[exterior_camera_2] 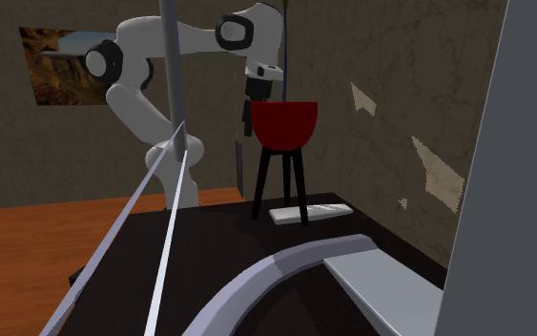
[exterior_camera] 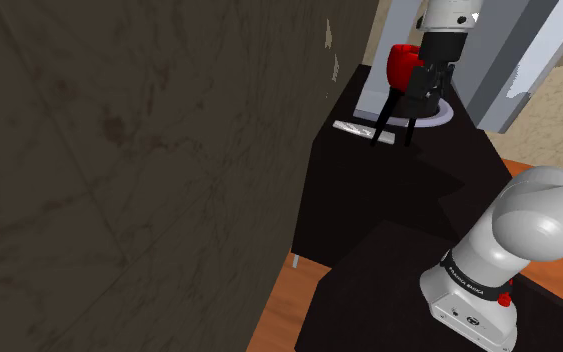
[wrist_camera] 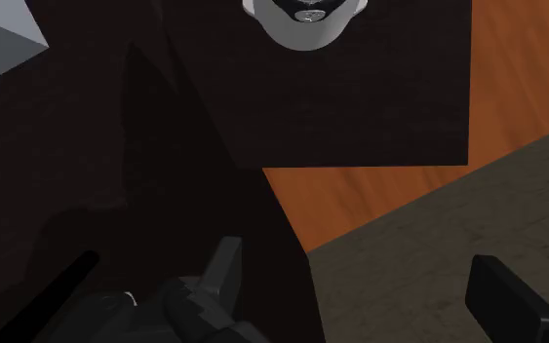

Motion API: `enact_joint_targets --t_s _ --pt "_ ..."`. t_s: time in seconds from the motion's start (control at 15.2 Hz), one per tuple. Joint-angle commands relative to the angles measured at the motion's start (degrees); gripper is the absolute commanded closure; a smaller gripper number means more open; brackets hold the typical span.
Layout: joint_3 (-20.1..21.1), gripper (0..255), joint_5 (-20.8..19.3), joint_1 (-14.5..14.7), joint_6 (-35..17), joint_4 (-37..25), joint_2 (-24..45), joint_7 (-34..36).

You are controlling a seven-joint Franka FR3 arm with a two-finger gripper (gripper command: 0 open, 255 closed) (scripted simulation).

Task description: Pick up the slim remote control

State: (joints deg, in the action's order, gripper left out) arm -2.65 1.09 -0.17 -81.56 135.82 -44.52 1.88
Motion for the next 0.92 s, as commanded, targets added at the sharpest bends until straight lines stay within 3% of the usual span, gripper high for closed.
enact_joint_targets --t_s 0.0,0.46,0.86 --pt "0.00 0 0.00 0.00 0.00 0.00 0.00 0.00" --pt "-6.89 0 -6.24 0.53 -12.53 2.53 6.91 -13.46" --pt "-12.35 0 -8.94 1.31 -23.56 1.21 16.21 -24.58"
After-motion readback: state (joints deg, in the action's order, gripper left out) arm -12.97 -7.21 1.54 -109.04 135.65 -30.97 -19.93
